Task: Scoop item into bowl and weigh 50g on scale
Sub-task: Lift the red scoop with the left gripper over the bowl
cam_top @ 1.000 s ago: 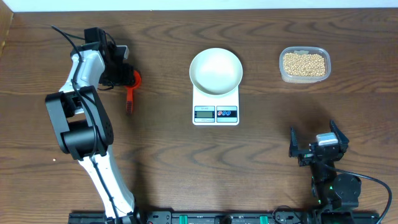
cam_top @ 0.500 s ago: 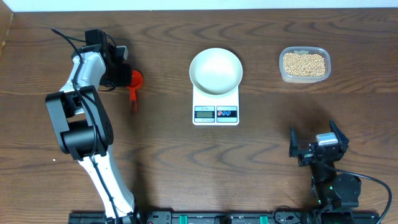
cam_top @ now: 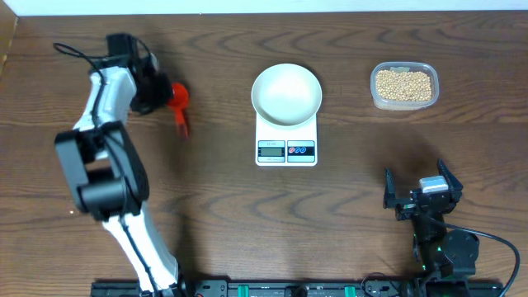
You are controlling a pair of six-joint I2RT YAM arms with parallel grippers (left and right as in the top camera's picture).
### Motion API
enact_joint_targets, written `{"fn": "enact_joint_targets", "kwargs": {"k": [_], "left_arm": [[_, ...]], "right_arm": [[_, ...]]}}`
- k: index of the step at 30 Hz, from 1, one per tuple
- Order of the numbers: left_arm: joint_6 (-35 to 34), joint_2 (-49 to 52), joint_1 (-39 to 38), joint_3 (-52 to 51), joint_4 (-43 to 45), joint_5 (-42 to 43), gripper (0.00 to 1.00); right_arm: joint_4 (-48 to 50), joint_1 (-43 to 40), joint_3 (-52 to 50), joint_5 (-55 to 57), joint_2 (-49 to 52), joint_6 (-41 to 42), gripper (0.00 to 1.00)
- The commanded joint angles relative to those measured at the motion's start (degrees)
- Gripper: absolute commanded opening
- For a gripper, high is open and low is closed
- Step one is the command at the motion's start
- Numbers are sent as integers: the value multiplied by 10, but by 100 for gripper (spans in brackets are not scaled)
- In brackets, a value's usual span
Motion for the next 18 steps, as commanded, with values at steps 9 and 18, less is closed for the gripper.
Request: {"fn": "enact_joint_targets", "kwargs": {"k": [9,18], "left_arm": [[-439,-233,-59,17,-1,50,7],[-519,-220,-188,15,1,50,7]], "right_arm": [[-2,3,-1,-3,-4,0,99],[-2,3,-1,-3,-4,0,99]]}}
